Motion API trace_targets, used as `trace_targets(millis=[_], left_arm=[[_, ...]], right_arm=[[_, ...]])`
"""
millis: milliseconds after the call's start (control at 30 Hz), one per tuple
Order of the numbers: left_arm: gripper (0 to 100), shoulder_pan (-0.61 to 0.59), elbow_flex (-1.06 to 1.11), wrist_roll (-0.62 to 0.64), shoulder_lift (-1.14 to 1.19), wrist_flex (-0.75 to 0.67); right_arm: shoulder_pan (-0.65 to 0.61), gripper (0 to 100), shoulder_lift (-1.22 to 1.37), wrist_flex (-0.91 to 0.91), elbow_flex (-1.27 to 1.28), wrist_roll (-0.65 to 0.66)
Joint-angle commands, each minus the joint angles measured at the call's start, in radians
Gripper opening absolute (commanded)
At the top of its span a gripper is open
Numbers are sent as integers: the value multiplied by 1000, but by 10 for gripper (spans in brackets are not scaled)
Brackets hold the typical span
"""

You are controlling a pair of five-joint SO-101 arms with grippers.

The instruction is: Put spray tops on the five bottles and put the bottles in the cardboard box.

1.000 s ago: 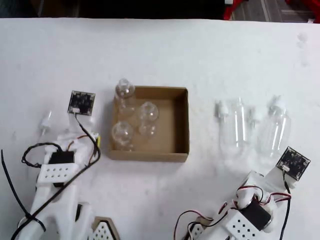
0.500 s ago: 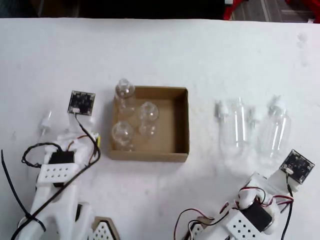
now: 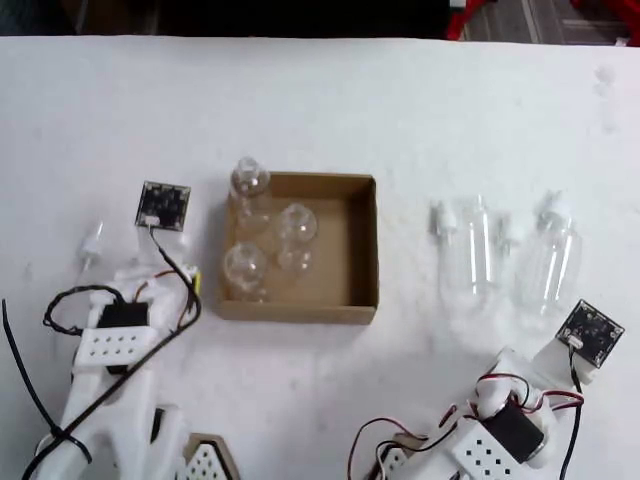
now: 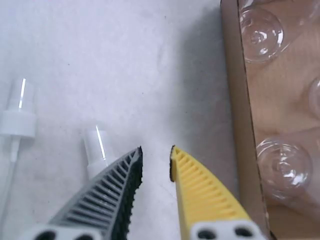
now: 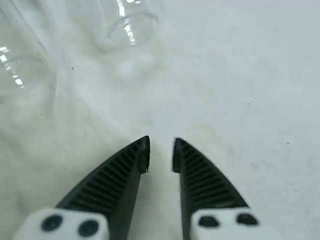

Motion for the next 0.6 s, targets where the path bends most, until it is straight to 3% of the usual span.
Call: trace_targets(millis=[0, 167, 433, 567], left_arm=[[90, 8, -5, 5, -2, -15], [90, 8, -5, 5, -2, -15], [90, 8, -5, 5, -2, -15], [90, 8, -5, 5, -2, -15]], right_arm=[[-13, 50, -2, -16, 9, 6], [18, 65, -1, -87, 9, 3], [70, 289, 1, -67, 9, 0], [68, 236, 1, -39, 9, 0]])
